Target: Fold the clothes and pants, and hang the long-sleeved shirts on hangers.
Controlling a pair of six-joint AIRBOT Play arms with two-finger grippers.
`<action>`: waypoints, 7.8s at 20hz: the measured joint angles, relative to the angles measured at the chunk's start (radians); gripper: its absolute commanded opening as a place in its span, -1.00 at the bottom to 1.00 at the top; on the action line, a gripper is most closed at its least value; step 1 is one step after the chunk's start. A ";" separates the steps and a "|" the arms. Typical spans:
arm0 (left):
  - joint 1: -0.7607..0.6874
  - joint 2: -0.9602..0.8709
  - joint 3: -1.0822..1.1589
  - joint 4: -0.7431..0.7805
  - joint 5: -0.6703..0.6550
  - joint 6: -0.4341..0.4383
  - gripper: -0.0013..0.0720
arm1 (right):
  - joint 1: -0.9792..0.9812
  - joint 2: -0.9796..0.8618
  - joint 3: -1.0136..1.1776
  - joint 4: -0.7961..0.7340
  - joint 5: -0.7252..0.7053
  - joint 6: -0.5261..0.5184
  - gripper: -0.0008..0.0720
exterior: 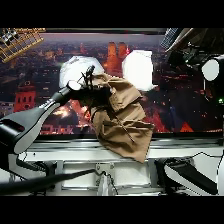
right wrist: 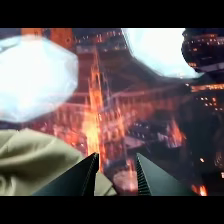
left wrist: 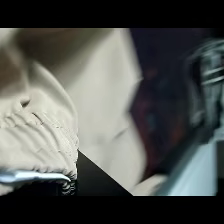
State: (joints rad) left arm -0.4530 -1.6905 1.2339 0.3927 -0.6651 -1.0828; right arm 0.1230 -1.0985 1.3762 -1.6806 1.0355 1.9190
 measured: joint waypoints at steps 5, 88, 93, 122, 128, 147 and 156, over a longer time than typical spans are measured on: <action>0.075 0.145 0.148 -0.060 0.013 0.053 -0.93 | 0.000 0.042 -0.084 0.006 0.032 -0.048 -0.66; 0.343 0.707 0.209 1.147 0.043 -0.460 -0.93 | 0.775 0.286 -0.905 0.296 0.169 -0.148 -0.91; 0.343 0.814 0.209 1.148 0.036 -0.460 -0.93 | 0.706 0.482 -0.741 0.011 0.209 0.109 -0.91; 0.599 0.228 0.209 1.493 0.040 -0.849 0.46 | -0.126 -0.272 -0.012 0.162 -0.249 -0.078 0.24; 0.792 0.214 0.203 1.484 -0.203 -0.860 0.12 | -0.064 -0.281 -0.012 0.224 -0.084 -0.194 0.24; 1.077 -0.066 0.105 0.655 -0.019 -0.511 -0.04 | 0.137 -0.224 -0.128 0.241 -0.031 -0.179 0.13; 1.074 -0.090 0.114 0.510 0.105 -0.397 -0.93 | 0.138 -0.166 -0.151 0.219 0.043 -0.138 -0.03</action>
State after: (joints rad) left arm 0.6209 -1.7805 1.3479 0.9031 -0.5606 -1.4796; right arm 0.2615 -1.2644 1.2247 -1.4612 1.0790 1.7805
